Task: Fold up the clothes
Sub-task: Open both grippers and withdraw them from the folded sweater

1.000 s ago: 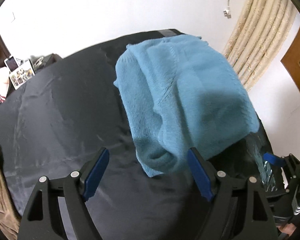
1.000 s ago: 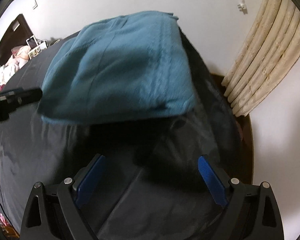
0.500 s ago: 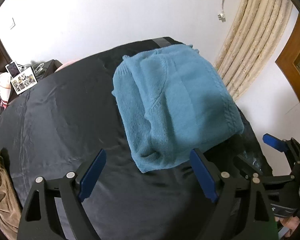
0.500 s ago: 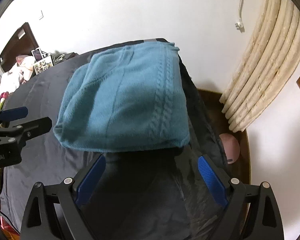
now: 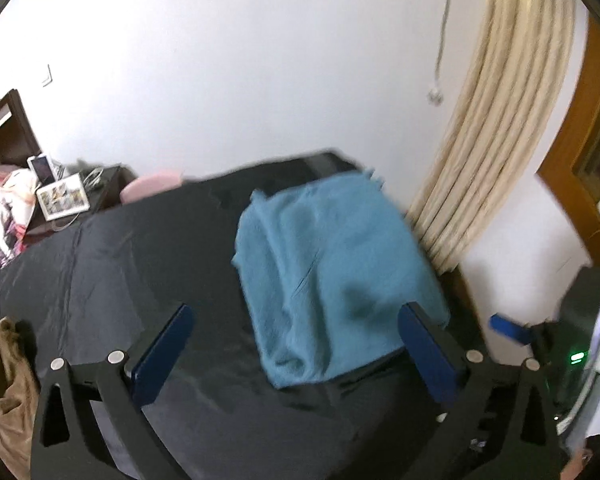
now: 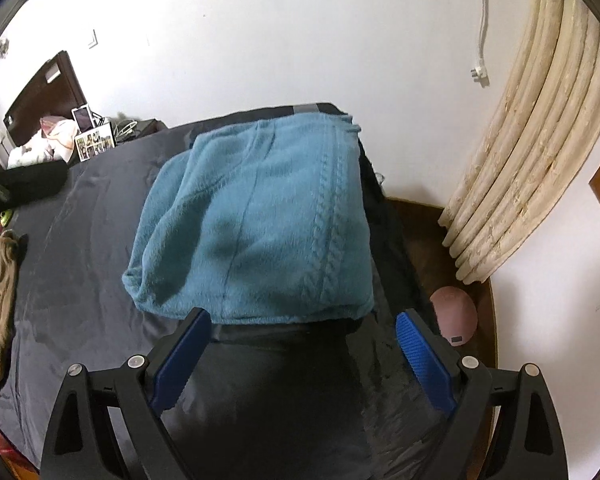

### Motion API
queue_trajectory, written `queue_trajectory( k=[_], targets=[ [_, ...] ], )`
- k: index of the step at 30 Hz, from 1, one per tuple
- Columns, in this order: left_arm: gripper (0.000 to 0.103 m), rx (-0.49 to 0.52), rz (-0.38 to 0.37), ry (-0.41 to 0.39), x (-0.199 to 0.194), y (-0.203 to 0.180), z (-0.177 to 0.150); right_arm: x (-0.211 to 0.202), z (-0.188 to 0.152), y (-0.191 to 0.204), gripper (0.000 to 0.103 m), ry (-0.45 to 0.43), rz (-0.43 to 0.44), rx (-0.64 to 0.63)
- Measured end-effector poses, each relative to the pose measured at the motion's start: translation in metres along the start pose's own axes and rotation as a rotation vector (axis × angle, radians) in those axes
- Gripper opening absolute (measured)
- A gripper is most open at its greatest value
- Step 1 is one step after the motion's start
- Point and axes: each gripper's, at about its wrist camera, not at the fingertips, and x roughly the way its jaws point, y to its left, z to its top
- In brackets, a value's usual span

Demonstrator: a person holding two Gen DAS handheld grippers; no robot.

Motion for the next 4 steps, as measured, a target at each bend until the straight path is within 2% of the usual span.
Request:
queue_trajectory(
  k=[4],
  targets=[
    [0.103,0.038,0.013,-0.021,-0.0012,-0.0072,0.0006,-0.0002,-0.0011,-0.0011,0.095,-0.002,-0.004,-0.001]
  ],
)
